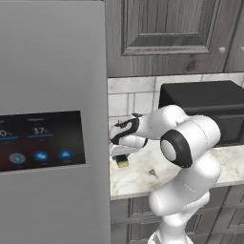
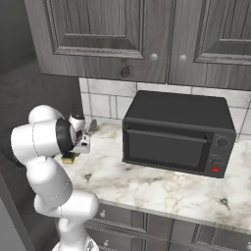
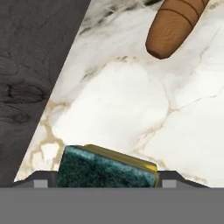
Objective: Place the sponge inside the microwave to prepare for sanitizing.
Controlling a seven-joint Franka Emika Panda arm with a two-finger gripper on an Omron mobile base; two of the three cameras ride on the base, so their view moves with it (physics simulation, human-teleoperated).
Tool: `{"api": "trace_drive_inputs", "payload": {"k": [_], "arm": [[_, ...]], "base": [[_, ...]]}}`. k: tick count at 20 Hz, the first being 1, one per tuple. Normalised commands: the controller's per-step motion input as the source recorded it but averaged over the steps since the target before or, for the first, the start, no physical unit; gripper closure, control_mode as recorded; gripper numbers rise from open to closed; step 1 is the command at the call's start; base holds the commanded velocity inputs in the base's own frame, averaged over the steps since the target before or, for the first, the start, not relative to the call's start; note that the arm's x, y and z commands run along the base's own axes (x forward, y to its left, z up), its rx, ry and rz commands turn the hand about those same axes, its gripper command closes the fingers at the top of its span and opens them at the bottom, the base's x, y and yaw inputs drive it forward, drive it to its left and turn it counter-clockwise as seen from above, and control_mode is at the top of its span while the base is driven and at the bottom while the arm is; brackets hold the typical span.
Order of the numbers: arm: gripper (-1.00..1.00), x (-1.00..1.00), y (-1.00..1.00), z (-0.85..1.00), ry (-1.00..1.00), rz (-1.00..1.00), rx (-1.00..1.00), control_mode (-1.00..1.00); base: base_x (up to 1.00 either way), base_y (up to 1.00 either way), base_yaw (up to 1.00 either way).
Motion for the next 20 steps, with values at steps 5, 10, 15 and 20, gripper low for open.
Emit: {"api": "trace_drive_inputs", "payload": {"k": [5, 10, 15, 20], "arm": [[1.0, -0.4, -0.13, 0.34, 0.0, -0.03, 0.01, -1.0], [1.0, -0.45, -0.23, 0.51, 0.01, 0.0, 0.06, -1.0], [1.0, -0.55, -0.2, 0.6, 0.02, 0.0, 0.04, -1.0], [1.0, -0.59, -0.14, 0.46, 0.0, 0.0, 0.0, -1.0]], "base": [[0.0, 0.0, 0.0], [0.0, 0.0, 0.0], [0.0, 0.0, 0.0], [0.0, 0.0, 0.0]]}}
